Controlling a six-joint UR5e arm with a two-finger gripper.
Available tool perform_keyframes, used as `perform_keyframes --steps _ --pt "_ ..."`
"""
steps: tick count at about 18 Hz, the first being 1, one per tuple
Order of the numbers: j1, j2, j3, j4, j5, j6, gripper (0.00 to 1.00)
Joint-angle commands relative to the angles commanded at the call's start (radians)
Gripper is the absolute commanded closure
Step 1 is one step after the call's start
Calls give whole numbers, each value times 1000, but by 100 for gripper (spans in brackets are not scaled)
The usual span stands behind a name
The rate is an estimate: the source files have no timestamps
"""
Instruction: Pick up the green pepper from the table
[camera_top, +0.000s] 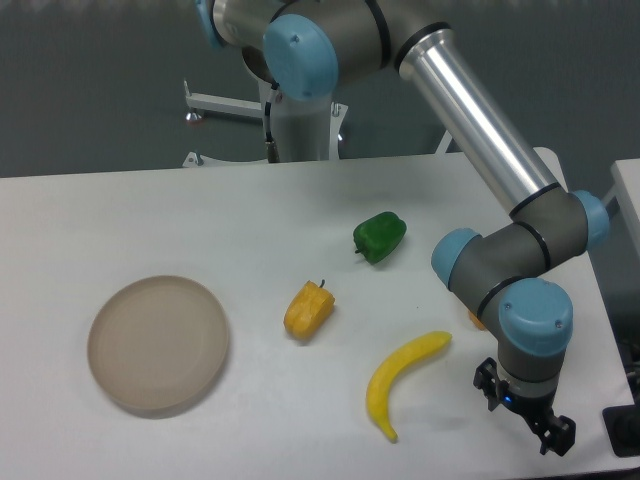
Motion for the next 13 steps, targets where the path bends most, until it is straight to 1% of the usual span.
perform_keyframes --steps 7,11,13 --pt "0 3 -2 2 2 0 0" --pt "0 15 -5 -2 5 0 0" --pt "0 31 -18 -5 5 0 0"
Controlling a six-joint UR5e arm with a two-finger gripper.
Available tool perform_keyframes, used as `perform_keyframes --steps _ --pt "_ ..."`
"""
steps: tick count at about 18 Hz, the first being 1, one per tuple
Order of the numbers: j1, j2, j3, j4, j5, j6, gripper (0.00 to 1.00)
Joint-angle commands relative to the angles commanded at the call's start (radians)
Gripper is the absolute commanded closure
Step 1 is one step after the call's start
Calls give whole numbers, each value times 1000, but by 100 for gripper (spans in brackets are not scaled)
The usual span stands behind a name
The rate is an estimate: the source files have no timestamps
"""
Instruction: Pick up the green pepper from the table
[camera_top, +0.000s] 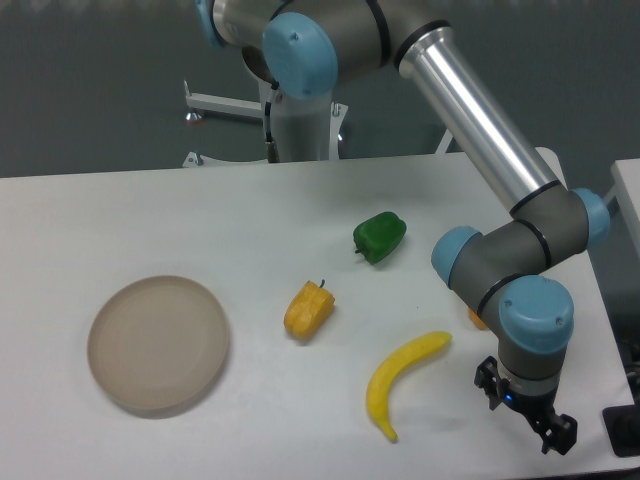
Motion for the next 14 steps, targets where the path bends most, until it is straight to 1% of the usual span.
perform_keyframes --steps 1,4,7,9,10,14 --pt "-2 9 -5 -9 0 0 0" --pt "-2 52 -32 -95 2 0 0" --pt "-2 138 -104 -162 0 0 0" --pt "-2 207 -173 -211 -29 2 0" --pt "-2 242 -219 -231 -52 2 0" --pt "9 403 -429 -256 -136 11 0"
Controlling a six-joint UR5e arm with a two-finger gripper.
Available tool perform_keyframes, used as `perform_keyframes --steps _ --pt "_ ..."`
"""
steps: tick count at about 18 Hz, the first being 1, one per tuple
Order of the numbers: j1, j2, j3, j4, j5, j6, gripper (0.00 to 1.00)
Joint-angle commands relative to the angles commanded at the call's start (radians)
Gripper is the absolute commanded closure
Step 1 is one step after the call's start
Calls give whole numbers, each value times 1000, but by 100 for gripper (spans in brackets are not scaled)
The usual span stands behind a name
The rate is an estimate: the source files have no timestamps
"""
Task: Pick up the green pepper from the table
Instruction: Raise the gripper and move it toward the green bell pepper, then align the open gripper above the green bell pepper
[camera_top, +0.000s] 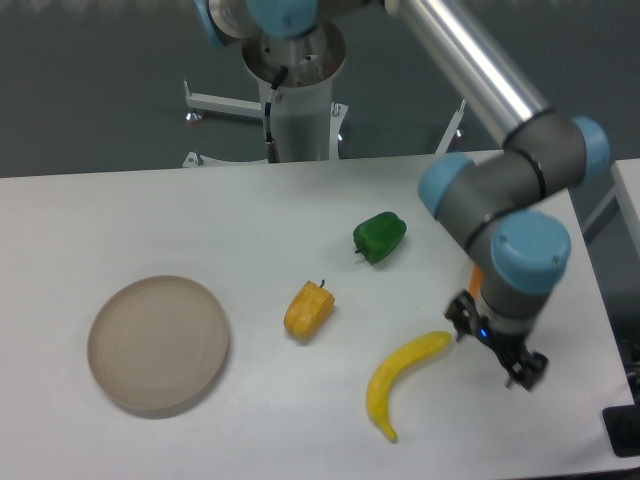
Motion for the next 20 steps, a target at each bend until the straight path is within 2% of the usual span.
perform_keyframes --steps 6,8,11,14,20 --pt "49 200 -305 11 -9 6 0" --pt "77 227 -388 17 -11 11 0" --pt "113 267 -474 21 -11 49 0" --pt "133 296 -546 83 -13 83 0" --pt "135 303 -596 98 -14 78 0"
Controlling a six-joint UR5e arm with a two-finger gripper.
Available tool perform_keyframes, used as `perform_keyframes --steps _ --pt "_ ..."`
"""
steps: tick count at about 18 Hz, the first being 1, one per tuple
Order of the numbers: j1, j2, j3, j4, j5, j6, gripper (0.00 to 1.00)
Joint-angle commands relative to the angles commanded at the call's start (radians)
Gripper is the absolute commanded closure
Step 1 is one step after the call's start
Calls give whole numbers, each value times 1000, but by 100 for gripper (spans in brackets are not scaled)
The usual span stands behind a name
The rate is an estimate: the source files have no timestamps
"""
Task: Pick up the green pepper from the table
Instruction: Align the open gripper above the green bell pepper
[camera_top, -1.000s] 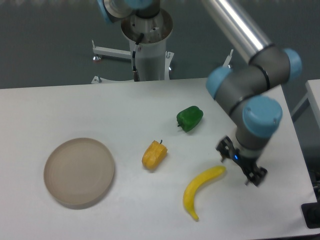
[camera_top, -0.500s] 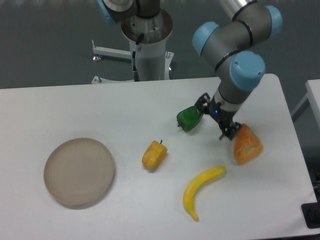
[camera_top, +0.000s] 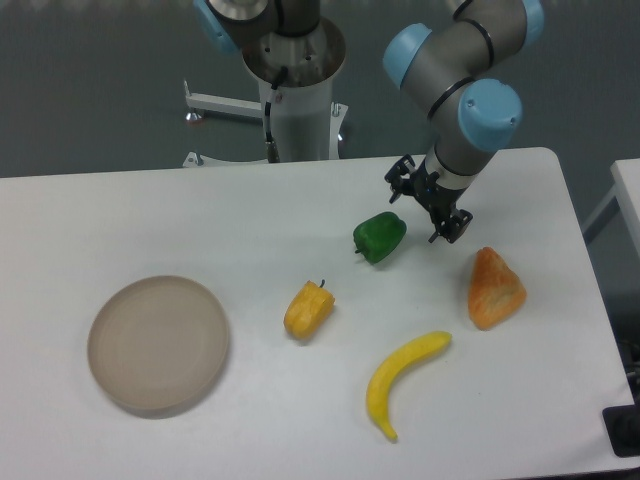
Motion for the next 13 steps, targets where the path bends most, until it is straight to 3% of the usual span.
perform_keyframes --steps 13 --pt "-2 5 -54 26 -91 -23 0"
